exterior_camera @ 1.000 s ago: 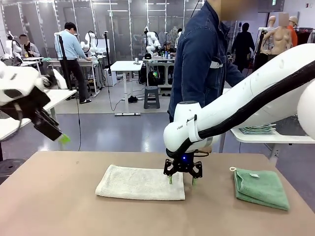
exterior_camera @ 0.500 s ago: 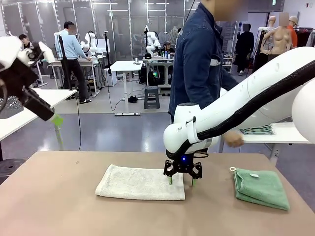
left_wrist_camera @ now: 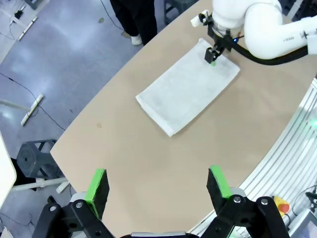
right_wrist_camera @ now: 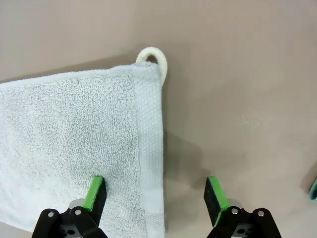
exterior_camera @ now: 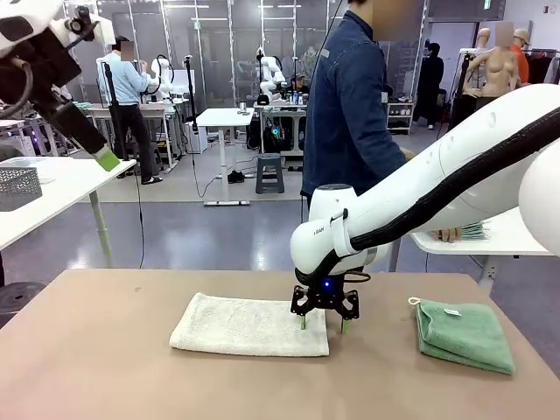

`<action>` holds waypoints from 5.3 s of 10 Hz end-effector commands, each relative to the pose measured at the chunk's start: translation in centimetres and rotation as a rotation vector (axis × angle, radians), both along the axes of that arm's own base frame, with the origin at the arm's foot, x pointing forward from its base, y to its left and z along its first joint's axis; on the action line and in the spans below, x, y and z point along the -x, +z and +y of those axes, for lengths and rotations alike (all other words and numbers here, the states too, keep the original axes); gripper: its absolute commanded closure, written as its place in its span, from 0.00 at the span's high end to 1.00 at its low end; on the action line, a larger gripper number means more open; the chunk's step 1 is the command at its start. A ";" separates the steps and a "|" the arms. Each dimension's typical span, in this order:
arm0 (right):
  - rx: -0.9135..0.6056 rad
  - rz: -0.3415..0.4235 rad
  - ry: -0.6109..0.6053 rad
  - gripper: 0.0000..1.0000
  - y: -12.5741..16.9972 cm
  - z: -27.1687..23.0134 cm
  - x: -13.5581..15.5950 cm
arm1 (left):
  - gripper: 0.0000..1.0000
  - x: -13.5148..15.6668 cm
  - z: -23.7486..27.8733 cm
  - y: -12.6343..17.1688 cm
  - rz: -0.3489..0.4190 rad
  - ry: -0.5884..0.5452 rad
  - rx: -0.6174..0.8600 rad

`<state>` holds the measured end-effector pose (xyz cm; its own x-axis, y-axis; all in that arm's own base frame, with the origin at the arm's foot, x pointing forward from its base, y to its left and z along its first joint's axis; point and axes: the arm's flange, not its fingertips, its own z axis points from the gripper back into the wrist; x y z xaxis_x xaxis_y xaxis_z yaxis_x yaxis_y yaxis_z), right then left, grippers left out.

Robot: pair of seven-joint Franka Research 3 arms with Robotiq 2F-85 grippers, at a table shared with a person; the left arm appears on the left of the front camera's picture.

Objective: Fold the towels and place them in the basket.
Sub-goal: When a person lays out a Towel with hook on the table, fold it in half twice.

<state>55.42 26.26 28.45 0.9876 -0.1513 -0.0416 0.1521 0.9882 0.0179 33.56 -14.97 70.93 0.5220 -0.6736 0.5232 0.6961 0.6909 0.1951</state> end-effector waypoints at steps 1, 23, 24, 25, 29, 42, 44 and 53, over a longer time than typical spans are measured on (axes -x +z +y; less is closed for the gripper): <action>-0.013 -0.010 0.004 0.85 -0.5 -0.1 0.5 | 1.00 0.0 -0.2 -0.5 0.001 -0.008 -0.004; 0.153 -0.185 0.339 0.00 12.1 -8.5 2.1 | 1.00 0.0 -0.2 -0.5 0.001 -0.008 -0.004; 0.156 -0.178 0.366 0.00 12.8 -6.7 2.1 | 1.00 0.0 -0.2 -0.5 0.001 -0.008 -0.004; 0.155 -0.166 0.372 0.00 13.5 -5.0 2.0 | 1.00 0.0 -0.2 -0.5 0.001 -0.008 -0.004; 0.156 -0.095 0.382 0.00 14.3 2.1 1.1 | 1.00 0.0 -0.2 -0.5 0.001 -0.008 -0.004; 0.189 -0.003 0.266 0.75 8.7 11.2 -1.2 | 1.00 0.0 -0.2 -0.5 0.001 -0.008 -0.004; 0.158 -0.013 0.256 1.00 9.0 11.1 -0.9 | 1.00 0.0 -0.2 -0.5 0.001 -0.008 -0.004; -0.156 -0.009 0.276 1.00 11.3 0.3 2.7 | 1.00 0.0 -0.2 -0.5 0.001 -0.008 -0.004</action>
<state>55.01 29.98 40.10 0.9938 0.1060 -0.0327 -0.1029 0.9909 0.0867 33.58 -15.19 70.62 0.5213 -0.6782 0.5180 0.7002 0.6869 0.1946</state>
